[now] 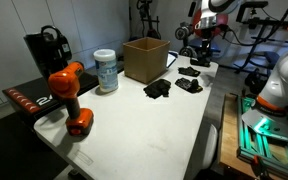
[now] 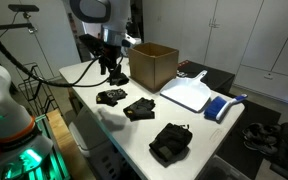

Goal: Stack all the black gloves together

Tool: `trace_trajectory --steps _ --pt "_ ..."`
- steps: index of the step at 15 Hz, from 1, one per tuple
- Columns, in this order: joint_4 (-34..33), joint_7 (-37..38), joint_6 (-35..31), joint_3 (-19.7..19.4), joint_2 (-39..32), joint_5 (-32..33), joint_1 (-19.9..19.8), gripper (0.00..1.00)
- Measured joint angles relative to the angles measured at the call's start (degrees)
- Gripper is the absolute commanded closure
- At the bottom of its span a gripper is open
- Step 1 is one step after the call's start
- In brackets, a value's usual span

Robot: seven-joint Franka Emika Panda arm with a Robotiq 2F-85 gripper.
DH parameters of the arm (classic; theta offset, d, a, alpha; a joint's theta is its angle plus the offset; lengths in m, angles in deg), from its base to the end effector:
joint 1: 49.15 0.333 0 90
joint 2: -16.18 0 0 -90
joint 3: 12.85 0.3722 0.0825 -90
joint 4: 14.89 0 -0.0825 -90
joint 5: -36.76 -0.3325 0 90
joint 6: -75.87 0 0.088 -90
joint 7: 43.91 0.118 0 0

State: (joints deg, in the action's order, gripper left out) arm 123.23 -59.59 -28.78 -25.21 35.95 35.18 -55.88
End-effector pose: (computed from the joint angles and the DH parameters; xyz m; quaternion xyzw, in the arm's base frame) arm 0.3221 -0.1162 0.4877 -0.9909 0.0240 0.1034 0.0826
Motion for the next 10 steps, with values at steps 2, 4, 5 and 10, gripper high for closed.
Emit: trace_trajectory --steps 2,4,5,10 --pt "-0.2 0.0 0.0 0.2 -0.1 0.0 0.0 0.00" --pt "-0.2 0.0 0.0 0.4 0.2 0.0 0.0 0.00" --pt "-0.2 0.0 0.0 0.4 0.2 0.1 0.0 0.00" --pt "-0.1 0.5 -13.4 -0.2 -5.9 5.4 -2.3 0.00"
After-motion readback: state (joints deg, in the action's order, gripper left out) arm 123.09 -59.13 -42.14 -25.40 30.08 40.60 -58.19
